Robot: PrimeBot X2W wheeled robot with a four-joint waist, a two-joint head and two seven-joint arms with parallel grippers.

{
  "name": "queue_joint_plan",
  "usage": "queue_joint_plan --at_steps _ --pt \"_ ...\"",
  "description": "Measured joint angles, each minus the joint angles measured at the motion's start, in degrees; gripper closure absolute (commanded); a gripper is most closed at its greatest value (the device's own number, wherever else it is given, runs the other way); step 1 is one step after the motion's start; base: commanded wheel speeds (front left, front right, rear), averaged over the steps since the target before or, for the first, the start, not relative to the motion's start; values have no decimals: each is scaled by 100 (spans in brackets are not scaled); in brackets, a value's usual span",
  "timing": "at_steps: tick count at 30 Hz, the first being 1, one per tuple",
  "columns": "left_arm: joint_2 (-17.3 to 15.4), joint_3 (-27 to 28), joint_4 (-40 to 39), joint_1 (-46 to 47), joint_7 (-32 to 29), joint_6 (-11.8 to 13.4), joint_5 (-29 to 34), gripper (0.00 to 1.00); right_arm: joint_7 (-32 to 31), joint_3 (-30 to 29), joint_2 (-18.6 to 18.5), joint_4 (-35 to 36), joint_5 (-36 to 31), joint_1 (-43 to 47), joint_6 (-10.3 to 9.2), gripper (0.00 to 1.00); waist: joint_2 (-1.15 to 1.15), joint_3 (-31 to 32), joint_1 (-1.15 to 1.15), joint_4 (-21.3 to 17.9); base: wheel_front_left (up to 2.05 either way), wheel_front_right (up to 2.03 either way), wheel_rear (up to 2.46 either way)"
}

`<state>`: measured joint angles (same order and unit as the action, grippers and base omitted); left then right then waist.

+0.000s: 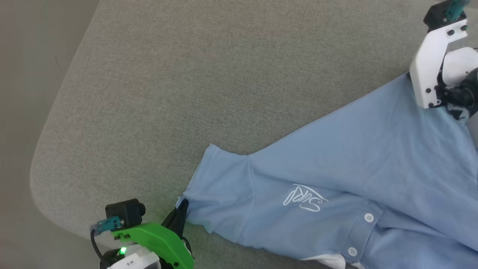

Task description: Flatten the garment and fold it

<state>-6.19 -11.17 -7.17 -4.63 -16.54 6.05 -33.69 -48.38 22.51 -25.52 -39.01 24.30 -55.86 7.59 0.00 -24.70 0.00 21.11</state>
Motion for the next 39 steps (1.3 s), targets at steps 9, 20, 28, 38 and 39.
queue_joint_plan --at_steps 9,20,28,38,39 --pt "-103 71 30 -30 -31 36 0 100 2776 -165 60 743 247 1377 -1 100 0 375 0 -153 0 0 0" --pt "-376 495 -468 -102 331 32 -16 100 4379 -923 -5 1889 337 3181 -1 100 0 967 0 -834 0 0 0" --pt "-341 918 -872 958 240 -144 -775 100 3383 -1263 -298 3174 332 3478 -1 100 0 1296 0 -1469 0 0 0" --pt "-379 1223 -588 3833 -464 107 -1504 100 1967 -1207 -836 4067 389 1701 -1 100 0 1168 0 -2127 0 0 0" --pt "-371 1245 -492 4164 -487 175 -1514 100 1880 -1172 -838 4046 402 1418 -1 100 0 1099 0 -2166 0 0 0"
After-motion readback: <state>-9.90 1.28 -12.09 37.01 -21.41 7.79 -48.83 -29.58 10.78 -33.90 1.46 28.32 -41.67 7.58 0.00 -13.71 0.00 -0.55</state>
